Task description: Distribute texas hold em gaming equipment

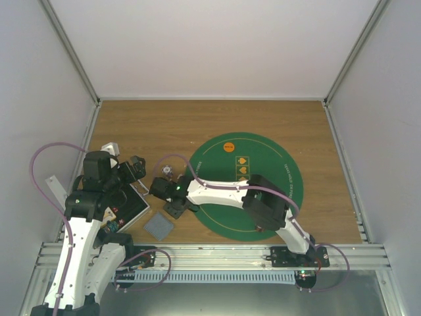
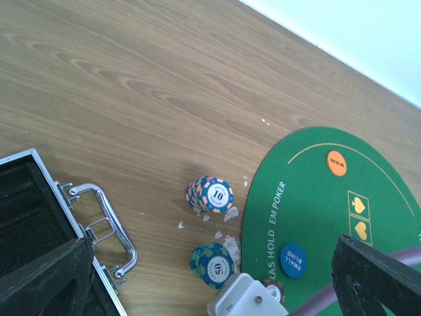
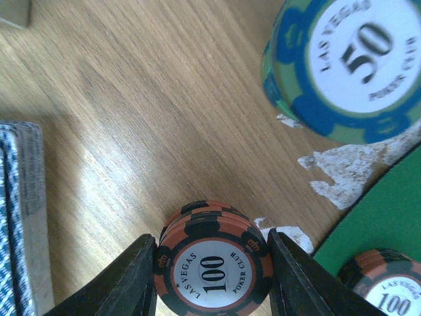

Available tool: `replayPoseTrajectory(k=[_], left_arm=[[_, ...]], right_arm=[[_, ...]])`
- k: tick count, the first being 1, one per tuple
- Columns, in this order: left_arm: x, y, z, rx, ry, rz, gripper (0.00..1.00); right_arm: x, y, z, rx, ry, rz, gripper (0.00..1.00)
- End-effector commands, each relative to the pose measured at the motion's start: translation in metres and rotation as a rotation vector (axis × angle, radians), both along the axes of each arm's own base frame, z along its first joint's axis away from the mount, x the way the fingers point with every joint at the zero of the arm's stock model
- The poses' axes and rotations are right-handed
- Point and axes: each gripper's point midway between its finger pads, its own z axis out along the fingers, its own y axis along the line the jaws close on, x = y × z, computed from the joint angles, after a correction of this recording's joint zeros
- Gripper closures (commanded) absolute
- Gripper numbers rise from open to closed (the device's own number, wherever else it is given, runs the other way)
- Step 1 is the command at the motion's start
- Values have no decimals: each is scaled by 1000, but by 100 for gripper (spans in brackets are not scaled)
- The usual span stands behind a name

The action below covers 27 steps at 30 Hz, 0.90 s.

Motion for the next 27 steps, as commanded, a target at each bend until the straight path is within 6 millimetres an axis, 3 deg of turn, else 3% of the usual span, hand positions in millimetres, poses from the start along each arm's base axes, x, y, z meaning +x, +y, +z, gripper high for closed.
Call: replayPoseTrajectory(k=[1,9,13,18,22,27], left_arm=[[3,0,16,-5,-57,1,1],[3,1,16,-3,-58,1,1],[3,1,17,-1,-58,0,1],[3,1,18,2,-60,0,1],[3,2,19,7,-60,1,1],[3,1,22,16,-71,-11,1]], right_arm=[[3,4,34,66,-47,-23,63],[12,-5,58,105,-57,-77,63],[32,-21,69,120,-66,-128,63],[81,-58,75,116,-91,-210,63],[131,-96,71,103,-114,-294,63],[186,-127,62,92,-140,-364,63]])
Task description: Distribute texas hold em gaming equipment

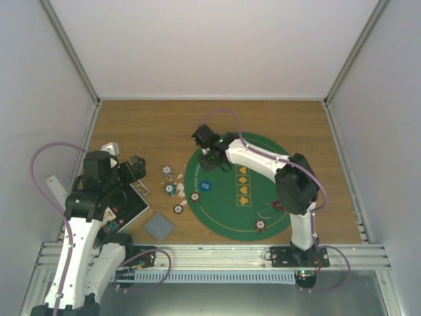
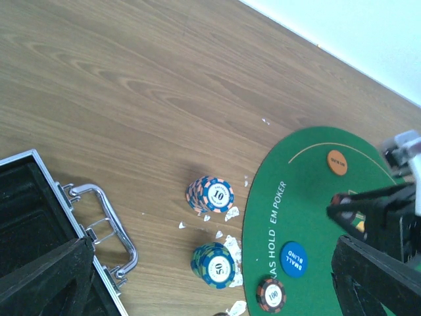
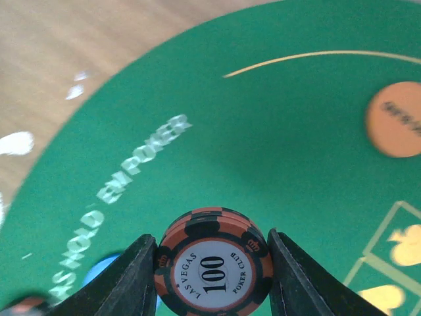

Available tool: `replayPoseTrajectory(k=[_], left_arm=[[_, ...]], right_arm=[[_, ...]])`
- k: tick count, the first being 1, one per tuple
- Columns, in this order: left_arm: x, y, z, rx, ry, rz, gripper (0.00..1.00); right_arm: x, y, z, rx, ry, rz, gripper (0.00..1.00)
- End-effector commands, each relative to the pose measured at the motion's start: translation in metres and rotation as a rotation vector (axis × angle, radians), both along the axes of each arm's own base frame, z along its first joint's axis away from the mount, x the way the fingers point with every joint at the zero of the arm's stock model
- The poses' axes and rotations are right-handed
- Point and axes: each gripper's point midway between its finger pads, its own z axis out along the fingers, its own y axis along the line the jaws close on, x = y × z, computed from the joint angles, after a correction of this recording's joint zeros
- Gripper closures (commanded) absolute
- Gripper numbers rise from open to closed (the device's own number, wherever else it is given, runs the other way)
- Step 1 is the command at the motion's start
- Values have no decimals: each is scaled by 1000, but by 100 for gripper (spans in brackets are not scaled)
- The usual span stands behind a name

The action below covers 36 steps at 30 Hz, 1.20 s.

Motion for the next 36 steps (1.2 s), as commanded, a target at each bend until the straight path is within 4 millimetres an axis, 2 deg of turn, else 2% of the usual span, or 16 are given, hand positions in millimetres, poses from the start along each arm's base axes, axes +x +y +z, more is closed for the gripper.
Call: replayPoseTrajectory(k=[1,10,17,25,36], left_arm=[[3,1,23,14,-73,-10,1],[5,2,30,34,-90,-16,1],[6,5,27,39,-81,1,1],[6,6,26,39,-75,11,1],[5,6,25,29,-72,16,1]], right_arm=[[45,-19,-3,-6,-48,-24,63],[119,-42,-16,-8,-69,-83,62],[154,-51,-27,-5,-64,-100,62],[169,-55,-51,-25,-33,-91,62],[165,-58,-73,-36,18,-82,59]])
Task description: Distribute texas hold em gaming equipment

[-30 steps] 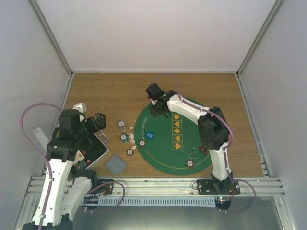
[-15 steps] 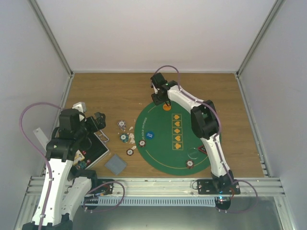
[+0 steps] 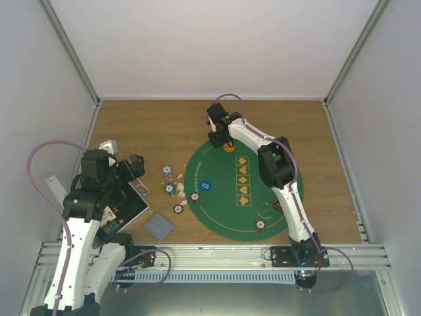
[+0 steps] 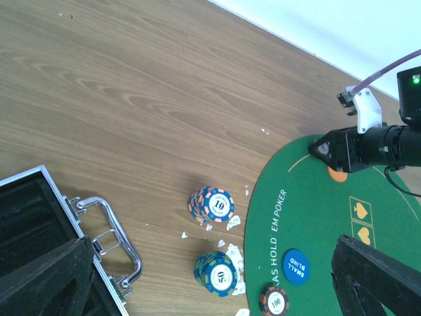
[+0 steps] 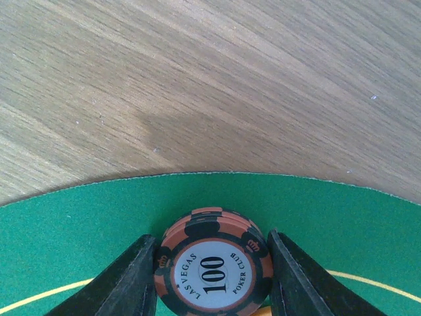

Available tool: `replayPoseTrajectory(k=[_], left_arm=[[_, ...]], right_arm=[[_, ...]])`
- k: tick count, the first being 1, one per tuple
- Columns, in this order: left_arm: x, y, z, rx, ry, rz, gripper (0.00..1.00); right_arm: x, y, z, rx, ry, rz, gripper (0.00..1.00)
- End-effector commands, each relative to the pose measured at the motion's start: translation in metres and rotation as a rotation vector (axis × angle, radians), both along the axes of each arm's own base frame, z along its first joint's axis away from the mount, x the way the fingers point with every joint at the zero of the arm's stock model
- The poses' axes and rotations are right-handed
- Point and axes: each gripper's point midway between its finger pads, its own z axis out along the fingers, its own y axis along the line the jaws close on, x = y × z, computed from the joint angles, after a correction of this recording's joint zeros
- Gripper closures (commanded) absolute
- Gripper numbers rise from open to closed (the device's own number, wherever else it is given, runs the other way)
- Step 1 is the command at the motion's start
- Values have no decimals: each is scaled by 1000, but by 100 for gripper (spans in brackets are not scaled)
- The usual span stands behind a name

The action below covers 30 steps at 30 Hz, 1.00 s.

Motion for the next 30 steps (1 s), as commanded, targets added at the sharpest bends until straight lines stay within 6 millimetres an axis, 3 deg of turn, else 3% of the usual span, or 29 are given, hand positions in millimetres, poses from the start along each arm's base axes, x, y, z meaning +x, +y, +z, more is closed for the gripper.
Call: replayPoseTrajectory(k=[1,7,13,20,22,25,30], left_arm=[[3,3,13,-2,-43,15,1],[3,3,14,-4,-44,15,1],[3,3,16,-2,-49,15,1],[2,2,22,-2,-63,10,1],[2,2,23,-1,-67,9,1],[0,3,23,1,-71,12,1],[0,2,25,-6,-79,13,1]], right_arm=[[1,-5,-10,-8,27,7,59],[2,-5,-9,-15,23,7,47],[11,-3,12,-8,-11,5,40],[16,13,89,108,-103,22,29],[7,16,109,138,-120,22,26],[-22,27,128,179,-121,31,18],[-99,57,132,193,-105,82,11]])
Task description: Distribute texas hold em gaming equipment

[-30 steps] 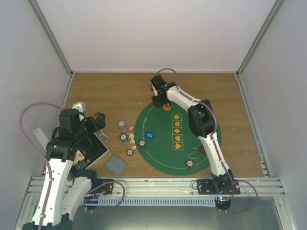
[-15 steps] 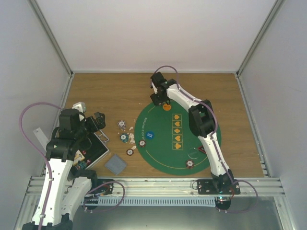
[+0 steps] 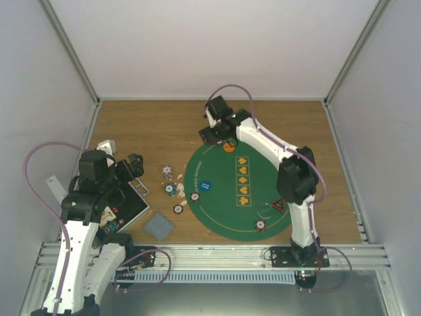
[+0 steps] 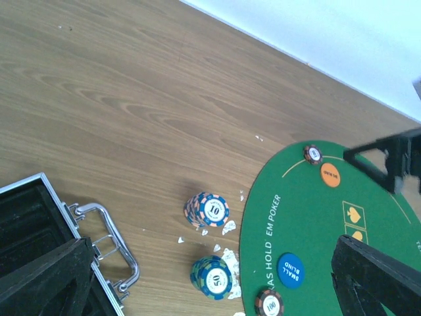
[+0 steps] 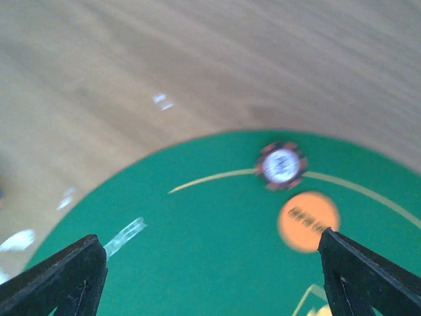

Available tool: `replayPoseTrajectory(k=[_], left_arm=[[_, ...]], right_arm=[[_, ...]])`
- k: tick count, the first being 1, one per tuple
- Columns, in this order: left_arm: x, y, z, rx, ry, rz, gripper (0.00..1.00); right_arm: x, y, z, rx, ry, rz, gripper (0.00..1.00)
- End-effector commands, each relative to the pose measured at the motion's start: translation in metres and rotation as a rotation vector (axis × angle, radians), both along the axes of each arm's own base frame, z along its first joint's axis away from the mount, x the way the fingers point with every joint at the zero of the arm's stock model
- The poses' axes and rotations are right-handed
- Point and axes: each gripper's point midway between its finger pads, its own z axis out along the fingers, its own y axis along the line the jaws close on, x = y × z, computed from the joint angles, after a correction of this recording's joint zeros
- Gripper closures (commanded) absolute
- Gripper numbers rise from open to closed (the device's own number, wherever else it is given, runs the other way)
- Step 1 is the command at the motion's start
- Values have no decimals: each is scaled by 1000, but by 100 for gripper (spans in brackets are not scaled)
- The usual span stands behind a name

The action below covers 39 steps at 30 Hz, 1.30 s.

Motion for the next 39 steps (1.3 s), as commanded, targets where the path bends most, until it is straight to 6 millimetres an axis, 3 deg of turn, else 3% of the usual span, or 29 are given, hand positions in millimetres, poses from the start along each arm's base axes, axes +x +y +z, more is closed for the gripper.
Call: replayPoseTrajectory(k=[1,4,7,12,17,27,39], left_arm=[[1,2,16,-8,-59,13,1],[0,3,17,-10,-69,19,1],[-1,3,17,-11,-71,20,1],[-2,-2,16,-31,-65,-1,1],[-2,-3,17,-26,-70,-8,1],[-3,-3,19,-17,-79,-17,1],[-1,-4,19,-14,-82,-20,1]], right_arm=[[-68,44,17,53,-8,60,10],[-116,75,8,66,20,105,10],[-149,100,-6,60,51,145,10],[-185,140,-28,36,85,220,10],[-207,166,-44,3,99,286,10],[-205,172,-73,-87,115,274,12],[-193,172,-87,-129,123,253,29]])
